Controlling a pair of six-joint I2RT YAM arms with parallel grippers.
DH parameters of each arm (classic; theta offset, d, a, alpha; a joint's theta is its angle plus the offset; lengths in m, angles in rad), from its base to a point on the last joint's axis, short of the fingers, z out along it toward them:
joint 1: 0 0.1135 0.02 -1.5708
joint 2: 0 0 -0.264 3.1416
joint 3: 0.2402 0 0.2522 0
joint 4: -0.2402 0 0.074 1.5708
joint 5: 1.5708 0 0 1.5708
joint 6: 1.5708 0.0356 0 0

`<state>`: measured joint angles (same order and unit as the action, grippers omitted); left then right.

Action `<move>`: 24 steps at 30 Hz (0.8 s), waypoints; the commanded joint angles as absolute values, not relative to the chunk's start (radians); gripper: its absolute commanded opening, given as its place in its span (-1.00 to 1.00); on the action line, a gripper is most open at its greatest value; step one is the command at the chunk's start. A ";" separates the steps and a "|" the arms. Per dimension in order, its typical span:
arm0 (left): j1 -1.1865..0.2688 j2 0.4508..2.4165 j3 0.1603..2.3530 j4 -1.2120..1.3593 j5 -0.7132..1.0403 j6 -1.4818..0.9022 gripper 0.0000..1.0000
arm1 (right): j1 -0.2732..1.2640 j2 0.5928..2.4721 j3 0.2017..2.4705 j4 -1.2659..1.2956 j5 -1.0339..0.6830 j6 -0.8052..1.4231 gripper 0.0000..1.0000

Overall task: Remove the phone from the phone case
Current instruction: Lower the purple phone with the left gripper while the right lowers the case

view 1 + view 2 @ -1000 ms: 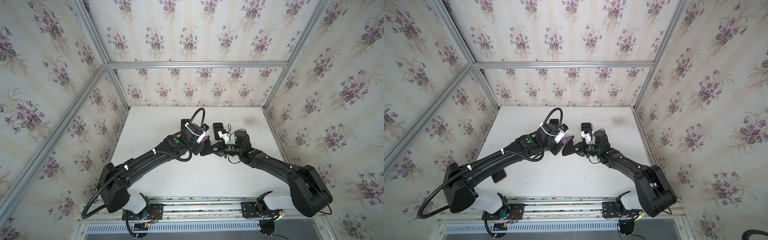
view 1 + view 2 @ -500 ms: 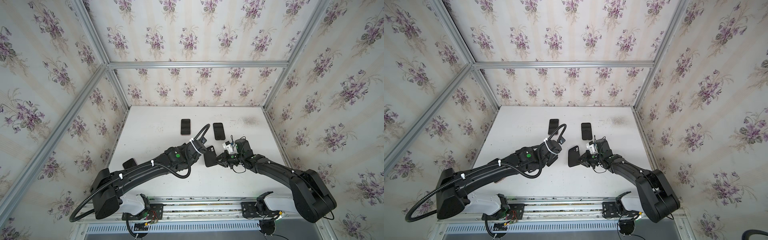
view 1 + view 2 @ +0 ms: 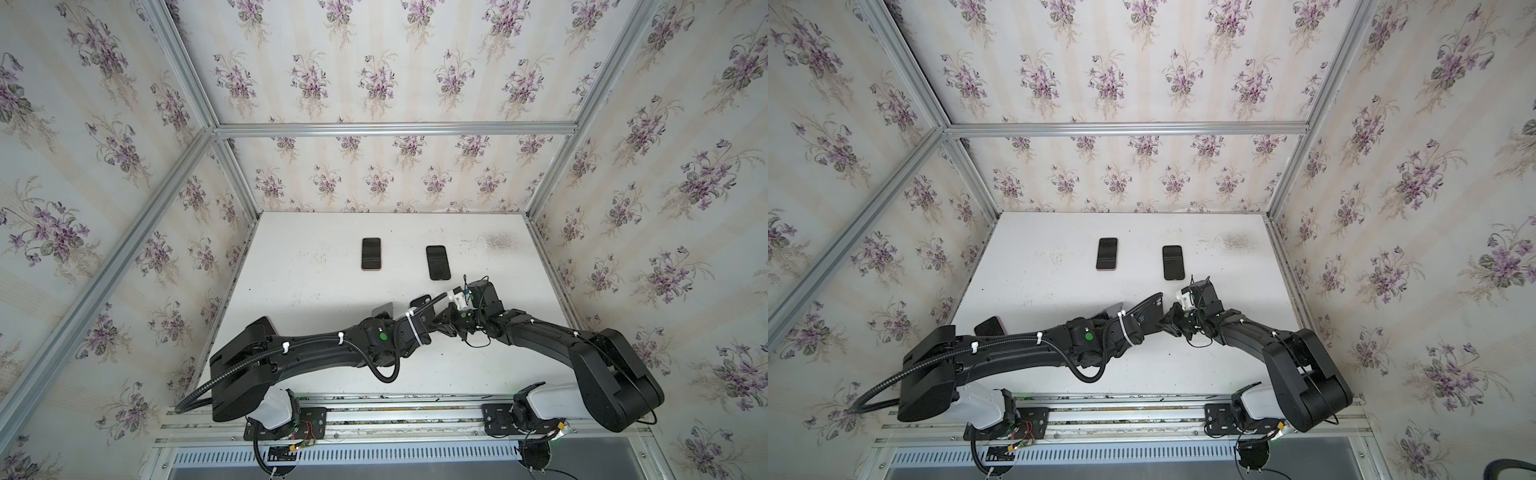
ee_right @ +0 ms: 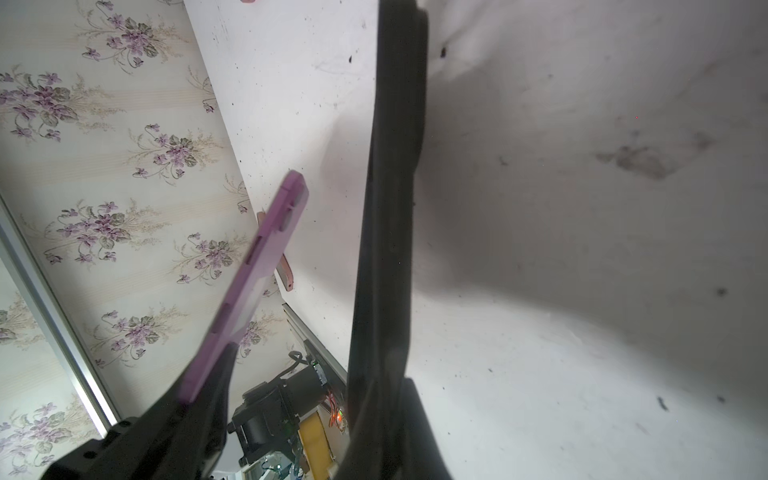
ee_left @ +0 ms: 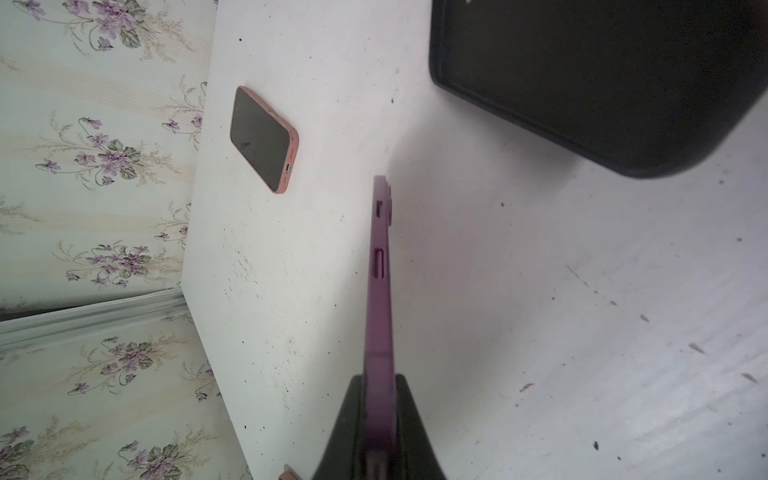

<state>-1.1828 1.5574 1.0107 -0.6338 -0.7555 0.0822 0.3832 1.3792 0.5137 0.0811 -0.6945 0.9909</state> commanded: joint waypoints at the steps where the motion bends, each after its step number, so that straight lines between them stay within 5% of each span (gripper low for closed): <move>1: -1.203 1.579 0.998 -0.589 -0.808 0.093 -0.98 | 0.382 1.381 0.508 0.132 -0.677 1.006 -1.00; 13: -1.237 1.644 0.951 -0.556 -0.773 0.071 -0.72 | 0.384 1.372 0.469 0.145 -0.681 1.011 -1.00; 24: -1.247 1.656 0.924 -0.558 -0.753 -0.011 -0.23 | 0.384 1.386 0.467 0.164 -0.670 1.019 -1.00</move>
<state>-1.2472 1.6566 0.9276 -0.5602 -0.7486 0.0380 0.3840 1.3834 0.4690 0.1329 -0.6804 1.0065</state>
